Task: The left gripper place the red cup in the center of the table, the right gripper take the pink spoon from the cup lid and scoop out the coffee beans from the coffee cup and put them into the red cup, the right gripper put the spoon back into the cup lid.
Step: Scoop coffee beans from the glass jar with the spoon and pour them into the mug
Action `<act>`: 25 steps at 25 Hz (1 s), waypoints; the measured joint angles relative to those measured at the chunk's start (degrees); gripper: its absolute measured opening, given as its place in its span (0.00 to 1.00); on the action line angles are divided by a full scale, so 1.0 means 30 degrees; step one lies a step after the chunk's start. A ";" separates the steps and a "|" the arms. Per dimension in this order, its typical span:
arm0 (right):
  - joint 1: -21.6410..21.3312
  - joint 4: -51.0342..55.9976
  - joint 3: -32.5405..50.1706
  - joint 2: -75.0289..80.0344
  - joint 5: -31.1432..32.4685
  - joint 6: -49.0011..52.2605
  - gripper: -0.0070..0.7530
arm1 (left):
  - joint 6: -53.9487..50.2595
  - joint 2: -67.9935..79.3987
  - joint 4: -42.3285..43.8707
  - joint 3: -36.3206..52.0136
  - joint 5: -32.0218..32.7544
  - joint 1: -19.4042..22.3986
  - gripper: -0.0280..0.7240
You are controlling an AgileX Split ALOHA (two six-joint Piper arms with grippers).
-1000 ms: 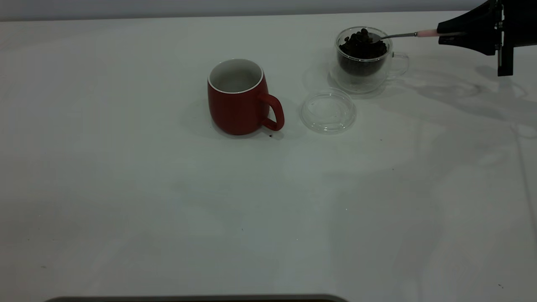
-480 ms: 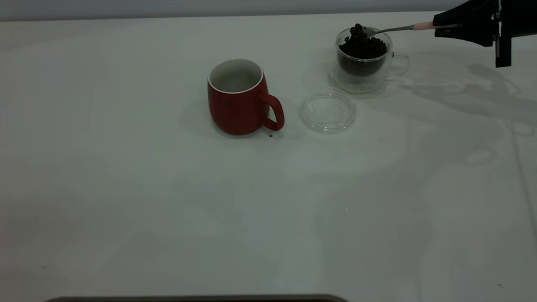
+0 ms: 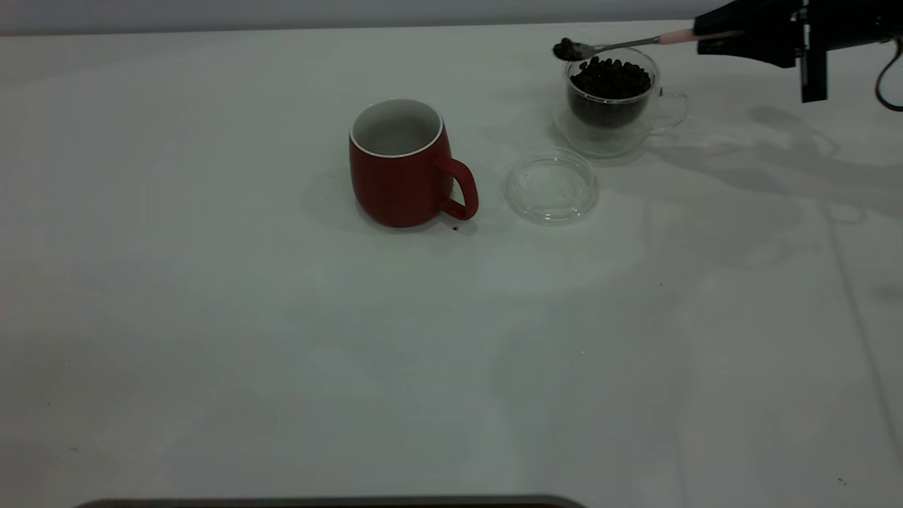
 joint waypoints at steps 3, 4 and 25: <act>0.0457 0.0000 0.0000 0.0000 0.0000 0.0132 0.16 | 0.0000 0.0000 0.0000 0.0000 0.0000 0.0000 0.82; 0.0647 0.0049 0.0000 0.0000 0.0000 0.0179 0.16 | 0.0000 0.0000 0.0000 0.0000 0.0000 0.0000 0.82; 0.4723 0.0619 0.0000 -0.0020 0.0000 0.0322 0.16 | 0.0000 0.0000 0.0000 0.0000 0.0000 0.0000 0.82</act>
